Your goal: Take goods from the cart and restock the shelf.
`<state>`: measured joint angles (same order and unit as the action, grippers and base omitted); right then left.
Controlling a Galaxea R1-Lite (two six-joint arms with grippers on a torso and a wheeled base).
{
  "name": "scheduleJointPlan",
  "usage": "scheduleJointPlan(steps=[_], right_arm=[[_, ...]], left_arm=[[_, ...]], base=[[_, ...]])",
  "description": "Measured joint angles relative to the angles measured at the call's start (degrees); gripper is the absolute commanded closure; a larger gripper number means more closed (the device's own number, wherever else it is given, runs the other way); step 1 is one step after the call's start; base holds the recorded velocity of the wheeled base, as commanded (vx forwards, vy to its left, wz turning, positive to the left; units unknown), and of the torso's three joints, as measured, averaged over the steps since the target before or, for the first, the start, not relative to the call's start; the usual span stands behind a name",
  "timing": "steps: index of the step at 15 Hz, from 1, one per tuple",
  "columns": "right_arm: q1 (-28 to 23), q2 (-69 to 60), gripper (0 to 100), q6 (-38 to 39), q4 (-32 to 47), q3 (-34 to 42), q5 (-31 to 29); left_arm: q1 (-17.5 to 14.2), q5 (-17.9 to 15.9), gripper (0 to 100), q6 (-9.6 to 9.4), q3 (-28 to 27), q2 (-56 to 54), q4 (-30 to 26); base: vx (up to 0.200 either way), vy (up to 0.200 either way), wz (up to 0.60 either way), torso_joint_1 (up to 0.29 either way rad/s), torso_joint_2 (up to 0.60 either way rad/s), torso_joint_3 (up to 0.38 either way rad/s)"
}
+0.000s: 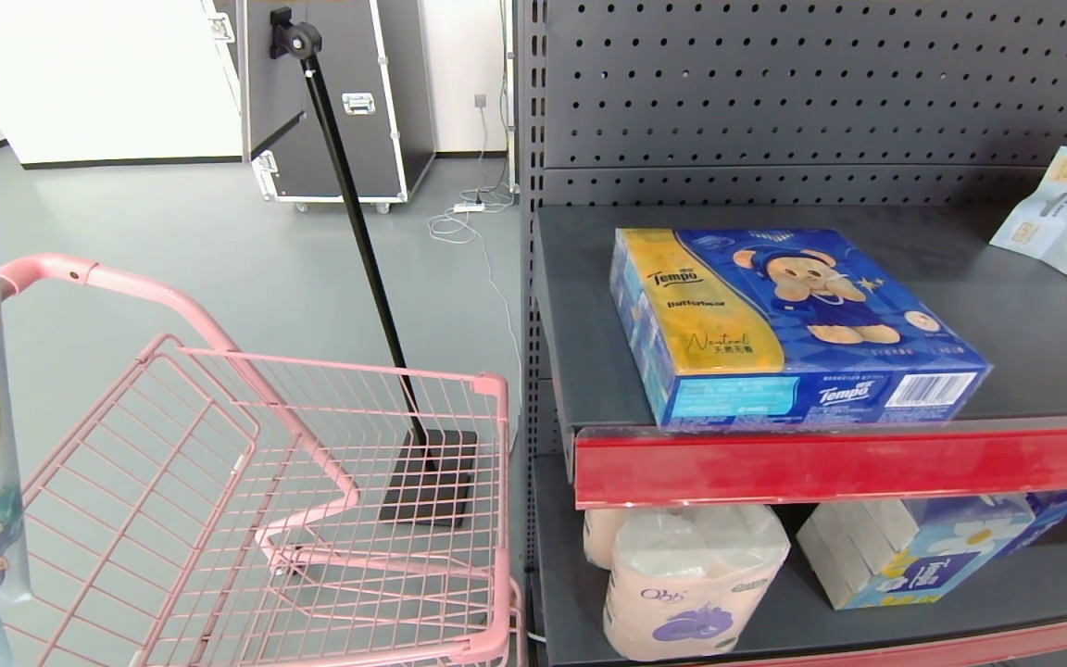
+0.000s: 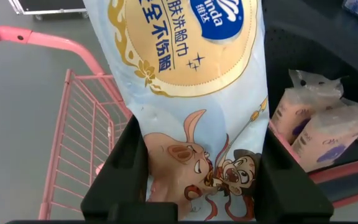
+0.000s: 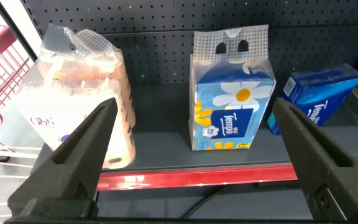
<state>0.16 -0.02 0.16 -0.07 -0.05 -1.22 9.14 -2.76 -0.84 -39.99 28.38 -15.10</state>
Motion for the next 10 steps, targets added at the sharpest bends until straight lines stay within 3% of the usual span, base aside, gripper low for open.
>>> scheduleJointPlan(steps=[6,10], right_arm=[[0.0,0.0,0,0.0,0.0,0.0,0.0],[0.0,0.0,0,0.0,0.0,0.0,0.0]], left_arm=[[0.0,0.0,100,-1.72,0.1,0.0,0.0],[0.0,0.0,100,-2.06,0.1,0.1,0.0]], base=[[0.0,0.0,0.0,0.0,0.0,0.0],[0.0,0.0,0.0,0.09,-0.31,-0.223]])
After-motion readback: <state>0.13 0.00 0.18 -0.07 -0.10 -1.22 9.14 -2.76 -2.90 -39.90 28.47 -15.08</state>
